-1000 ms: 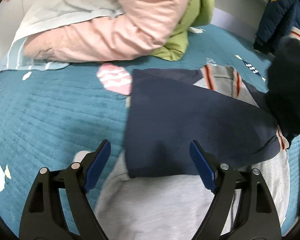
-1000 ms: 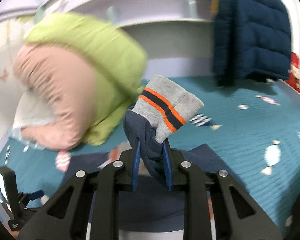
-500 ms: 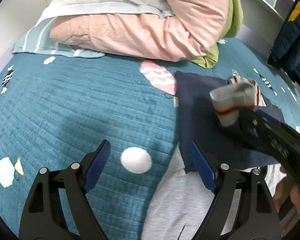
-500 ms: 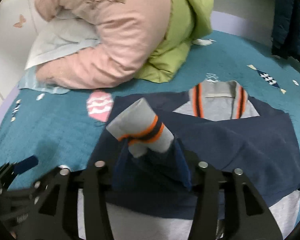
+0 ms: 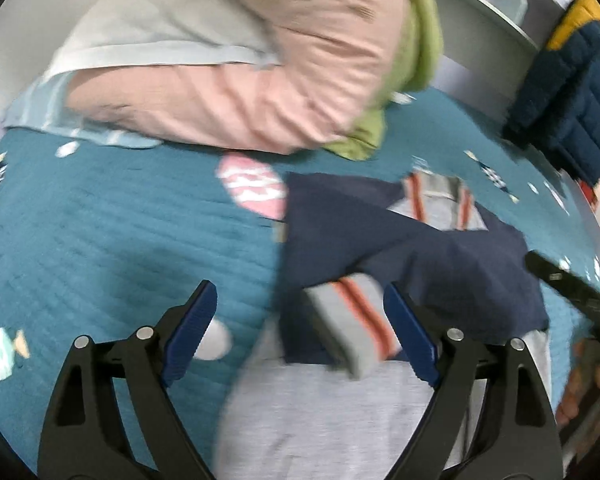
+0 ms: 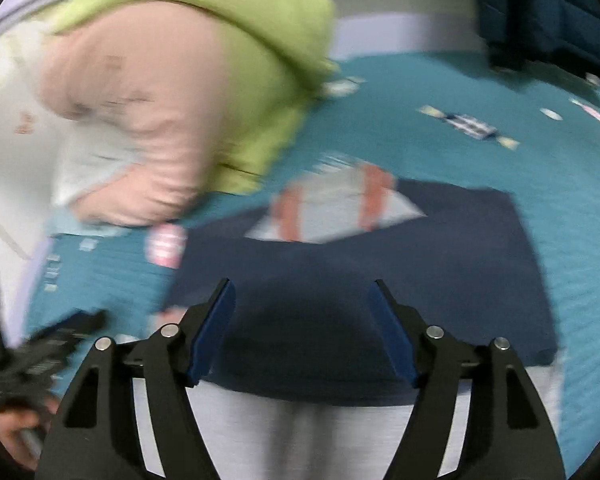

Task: Fold large clothes

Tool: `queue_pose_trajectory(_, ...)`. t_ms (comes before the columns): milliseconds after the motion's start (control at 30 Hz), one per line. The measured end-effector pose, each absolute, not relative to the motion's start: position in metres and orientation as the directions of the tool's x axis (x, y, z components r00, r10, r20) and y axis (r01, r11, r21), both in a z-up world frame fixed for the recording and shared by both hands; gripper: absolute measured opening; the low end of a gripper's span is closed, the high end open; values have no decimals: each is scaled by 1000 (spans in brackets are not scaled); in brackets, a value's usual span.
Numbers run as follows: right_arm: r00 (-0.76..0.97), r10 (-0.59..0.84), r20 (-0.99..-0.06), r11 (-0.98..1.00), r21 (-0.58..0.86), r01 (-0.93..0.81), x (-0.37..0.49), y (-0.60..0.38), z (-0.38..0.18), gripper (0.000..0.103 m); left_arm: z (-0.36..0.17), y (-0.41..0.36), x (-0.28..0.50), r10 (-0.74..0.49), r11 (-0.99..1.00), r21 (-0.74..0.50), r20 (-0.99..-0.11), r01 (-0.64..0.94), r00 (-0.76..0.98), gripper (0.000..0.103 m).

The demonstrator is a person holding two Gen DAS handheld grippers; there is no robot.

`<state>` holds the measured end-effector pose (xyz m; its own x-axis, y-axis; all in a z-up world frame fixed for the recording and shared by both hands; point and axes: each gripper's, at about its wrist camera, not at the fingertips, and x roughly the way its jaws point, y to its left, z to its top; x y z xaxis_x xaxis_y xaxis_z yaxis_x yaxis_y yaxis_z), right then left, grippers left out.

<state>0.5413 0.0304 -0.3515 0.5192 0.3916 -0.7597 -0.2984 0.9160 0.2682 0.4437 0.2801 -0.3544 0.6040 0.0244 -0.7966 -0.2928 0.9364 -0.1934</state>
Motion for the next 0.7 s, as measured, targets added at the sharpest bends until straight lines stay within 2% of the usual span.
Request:
queue_pose_trajectory(133, 422, 349, -837, 936, 289, -200, 560, -12, -389, 46, -368, 250, 465, -119, 933, -290, -809, -215, 575, 86)
queue_pose_trajectory(200, 396, 344, -851, 938, 296, -178, 562, -27, -404, 46, -375, 235, 474, -164, 935, -308, -815, -177, 555, 86)
queue_pose_trajectory(233, 376, 335, -864, 942, 291, -169, 563, -32, -411, 45, -381, 230, 478, -170, 937, -304, -826, -171, 538, 86)
queue_pose_trajectory(333, 332, 357, -873, 934, 326, -147, 571, -48, -433, 31, -414, 226, 497, -142, 946, -251, -890, -206, 433, 86)
queue_pose_trajectory(467, 303, 399, -865, 917, 370, -151, 575, -53, -431, 33, -426, 228, 504, -127, 950, -228, -905, -212, 406, 86)
queue_pose_trajectory(533, 293, 428, -855, 904, 399, -157, 577, -57, -421, 33, -414, 234, 504, -167, 940, -276, -886, -202, 432, 86)
queue_pose_trajectory(600, 321, 465, -825, 885, 430, -176, 582, -66, -406, 37, -397, 248, 504, -194, 921, -328, -854, -209, 482, 87)
queue_pose_trajectory(633, 343, 459, -819, 888, 424, -177, 585, -71, -397, 43, -390, 256, 506, -203, 916, -344, -842, -207, 501, 88)
queue_pose_trajectory(700, 374, 425, -824, 905, 386, -179, 596, -78, -386, 46, -379, 268, 514, -164, 923, -316, -840, -221, 518, 90)
